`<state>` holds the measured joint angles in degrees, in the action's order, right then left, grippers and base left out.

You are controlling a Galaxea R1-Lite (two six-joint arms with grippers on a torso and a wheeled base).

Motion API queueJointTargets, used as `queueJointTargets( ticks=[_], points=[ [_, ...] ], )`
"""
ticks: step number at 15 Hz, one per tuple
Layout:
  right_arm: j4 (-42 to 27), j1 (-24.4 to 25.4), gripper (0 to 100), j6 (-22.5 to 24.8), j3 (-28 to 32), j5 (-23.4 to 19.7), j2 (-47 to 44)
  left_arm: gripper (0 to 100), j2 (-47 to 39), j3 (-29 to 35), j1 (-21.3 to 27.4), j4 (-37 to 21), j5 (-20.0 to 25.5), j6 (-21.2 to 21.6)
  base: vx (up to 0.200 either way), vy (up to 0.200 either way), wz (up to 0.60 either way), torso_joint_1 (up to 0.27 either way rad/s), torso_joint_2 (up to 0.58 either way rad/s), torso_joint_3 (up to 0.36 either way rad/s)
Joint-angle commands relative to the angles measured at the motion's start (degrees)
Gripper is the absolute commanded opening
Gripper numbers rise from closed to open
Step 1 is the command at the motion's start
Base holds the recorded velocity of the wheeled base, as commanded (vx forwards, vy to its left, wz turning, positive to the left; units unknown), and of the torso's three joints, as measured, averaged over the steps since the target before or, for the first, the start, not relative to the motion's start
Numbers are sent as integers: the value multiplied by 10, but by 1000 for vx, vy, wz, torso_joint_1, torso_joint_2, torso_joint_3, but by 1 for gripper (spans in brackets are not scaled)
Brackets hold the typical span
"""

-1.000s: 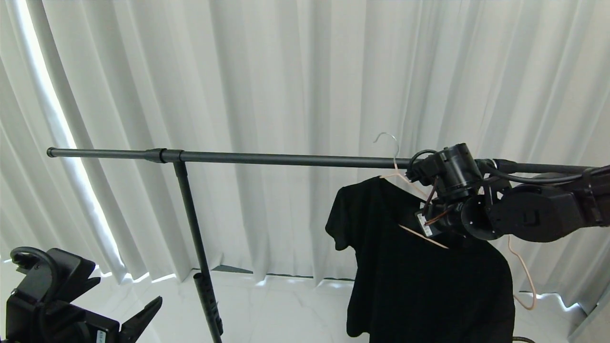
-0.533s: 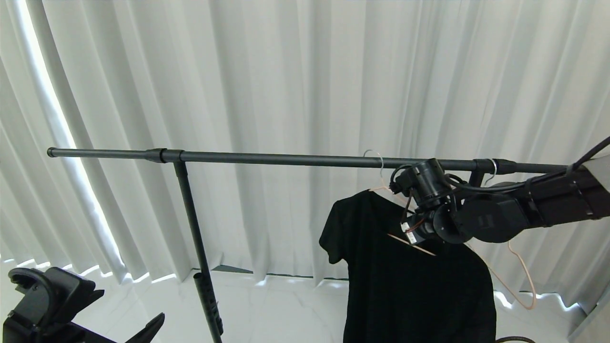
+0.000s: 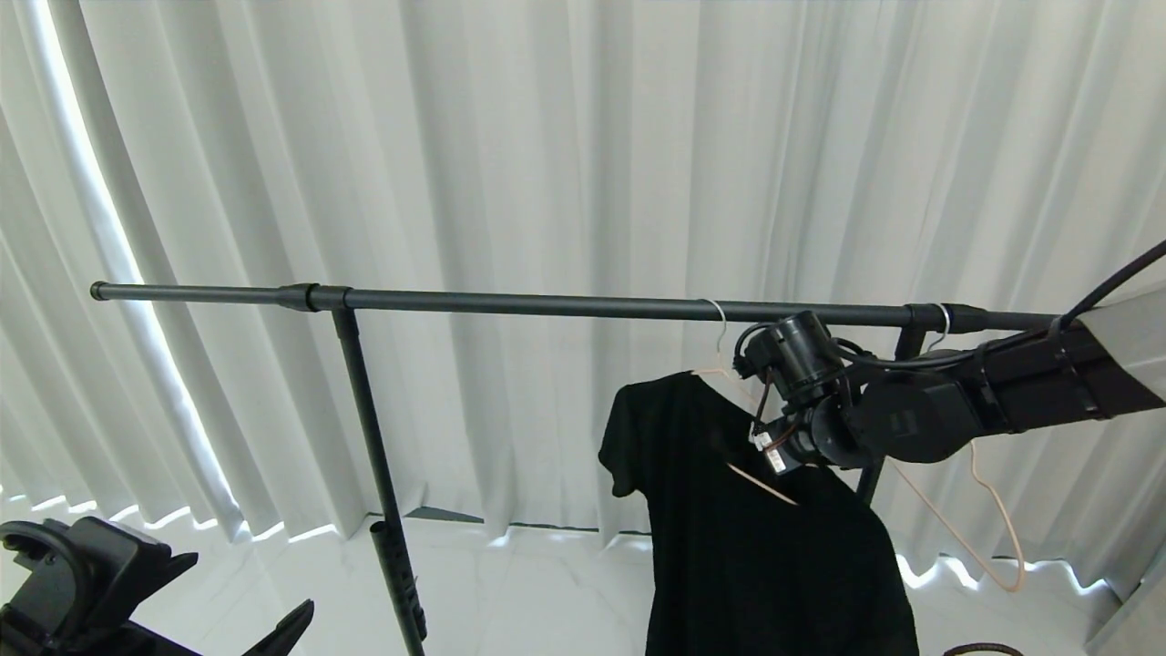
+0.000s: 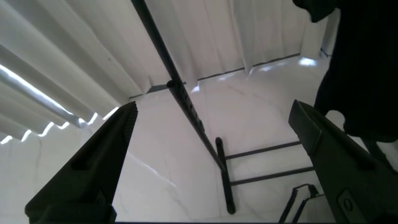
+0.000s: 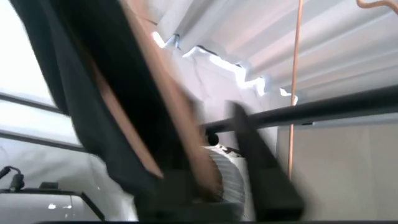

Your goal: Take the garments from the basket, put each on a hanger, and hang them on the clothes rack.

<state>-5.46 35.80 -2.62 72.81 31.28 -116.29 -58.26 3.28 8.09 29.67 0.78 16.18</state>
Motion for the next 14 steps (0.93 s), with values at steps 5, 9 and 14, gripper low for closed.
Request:
queueJointTargets(
  ticks=[5, 9, 14],
  points=[
    [-81, 54, 100, -116, -11, -38, 159, 100, 3, -3, -7, 0, -15, -4, 0, 0, 0, 0, 0, 0],
    [-124, 38, 100, -109, -93, -47, 298, 100, 2, -1, -26, 0, -23, -4, 0, 0, 0, 0, 0, 0],
    [-142, -52, 100, 33, -210, -36, 465, 100, -10, 1, -111, -1, -25, -1, 0, 0, 0, 0, 0, 0]
  ],
)
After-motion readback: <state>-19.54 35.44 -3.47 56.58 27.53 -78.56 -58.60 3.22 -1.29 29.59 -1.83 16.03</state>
